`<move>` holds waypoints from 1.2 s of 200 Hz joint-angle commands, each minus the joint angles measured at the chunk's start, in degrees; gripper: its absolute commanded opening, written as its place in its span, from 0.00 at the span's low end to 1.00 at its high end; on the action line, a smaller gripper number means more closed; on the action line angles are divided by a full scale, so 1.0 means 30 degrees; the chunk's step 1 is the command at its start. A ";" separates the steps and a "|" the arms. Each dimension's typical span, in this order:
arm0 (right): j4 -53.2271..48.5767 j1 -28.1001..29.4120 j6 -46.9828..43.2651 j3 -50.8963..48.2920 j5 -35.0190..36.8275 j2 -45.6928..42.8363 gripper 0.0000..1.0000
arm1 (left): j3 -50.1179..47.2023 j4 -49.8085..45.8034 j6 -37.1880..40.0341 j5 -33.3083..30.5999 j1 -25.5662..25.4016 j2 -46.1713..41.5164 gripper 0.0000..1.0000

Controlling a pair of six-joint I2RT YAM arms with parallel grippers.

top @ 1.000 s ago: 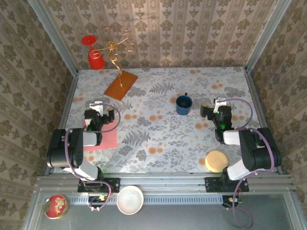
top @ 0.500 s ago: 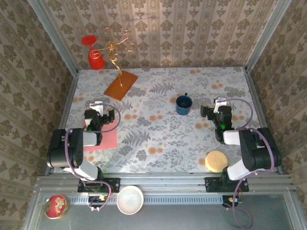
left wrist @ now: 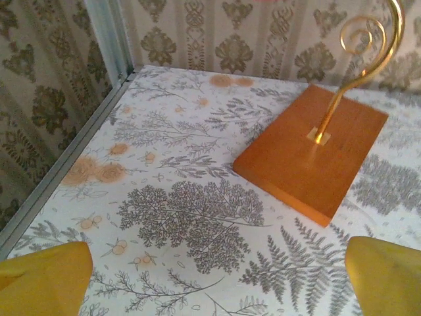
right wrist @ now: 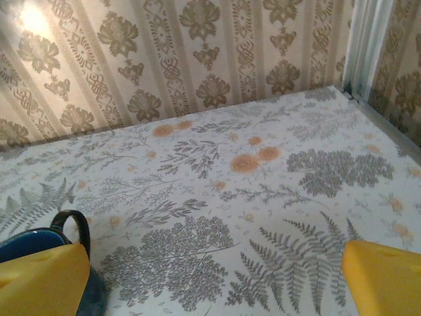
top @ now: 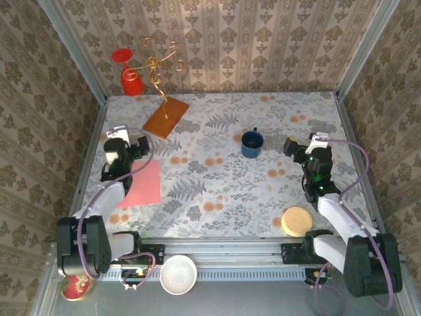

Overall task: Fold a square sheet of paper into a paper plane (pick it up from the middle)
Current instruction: Move the square sheet of paper to the center of the table.

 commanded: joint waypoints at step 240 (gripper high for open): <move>-1.6550 0.6228 1.0434 0.8965 -0.4740 0.6590 0.99 | 0.2035 -1.2151 -1.2035 0.7014 -0.4310 0.6724 0.80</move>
